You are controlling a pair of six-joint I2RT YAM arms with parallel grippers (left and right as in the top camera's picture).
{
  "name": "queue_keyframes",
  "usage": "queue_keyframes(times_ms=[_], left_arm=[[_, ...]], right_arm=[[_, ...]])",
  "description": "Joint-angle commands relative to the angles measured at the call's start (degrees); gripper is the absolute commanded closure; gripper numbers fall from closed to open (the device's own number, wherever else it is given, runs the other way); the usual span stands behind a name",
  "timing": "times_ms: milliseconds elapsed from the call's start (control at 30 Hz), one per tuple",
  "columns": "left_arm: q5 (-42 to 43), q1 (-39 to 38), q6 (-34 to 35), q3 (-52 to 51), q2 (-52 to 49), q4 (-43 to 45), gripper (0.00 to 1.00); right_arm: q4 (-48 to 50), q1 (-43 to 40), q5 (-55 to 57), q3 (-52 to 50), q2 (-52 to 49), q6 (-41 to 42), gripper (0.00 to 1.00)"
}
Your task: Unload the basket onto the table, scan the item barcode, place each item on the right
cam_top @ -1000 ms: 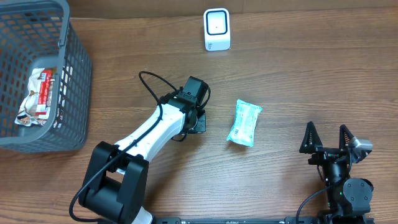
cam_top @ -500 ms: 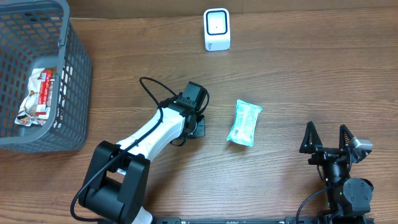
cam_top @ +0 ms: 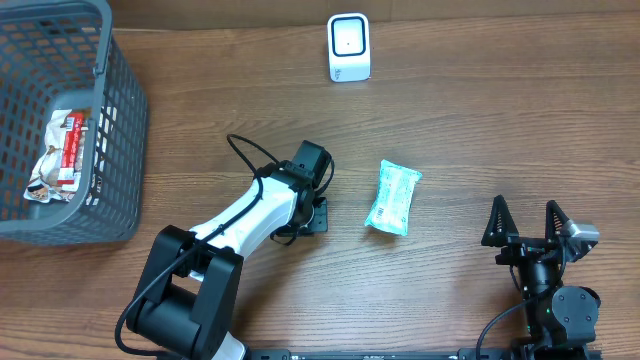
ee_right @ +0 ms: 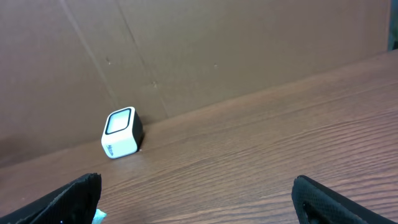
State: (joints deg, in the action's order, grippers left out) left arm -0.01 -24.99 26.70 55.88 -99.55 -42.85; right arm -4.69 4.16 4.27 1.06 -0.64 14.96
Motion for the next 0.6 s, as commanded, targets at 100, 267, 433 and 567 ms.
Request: queue_keyframes(times_ms=[100, 267, 433, 567], left_arm=[[0.1, 0.2, 0.5, -1.4, -0.5, 0.0, 0.95], [0.5, 0.2, 0.4, -1.8, -0.5, -0.5, 0.96], [3.9, 0.4, -1.0, 0.6, 0.4, -1.7, 0.96], [3.9, 2.5, -3.3, 6.7, 3.0, -4.6, 0.9]], right_arm=[[0.3, -0.1, -0.1, -0.6, 0.4, -0.2, 0.0], [0.3, -0.1, -0.1, -0.6, 0.4, -0.2, 0.0], [0.3, -0.1, -0.1, -0.6, 0.4, -0.2, 0.0], [0.3, -0.1, -0.1, -0.6, 0.4, -0.2, 0.0]])
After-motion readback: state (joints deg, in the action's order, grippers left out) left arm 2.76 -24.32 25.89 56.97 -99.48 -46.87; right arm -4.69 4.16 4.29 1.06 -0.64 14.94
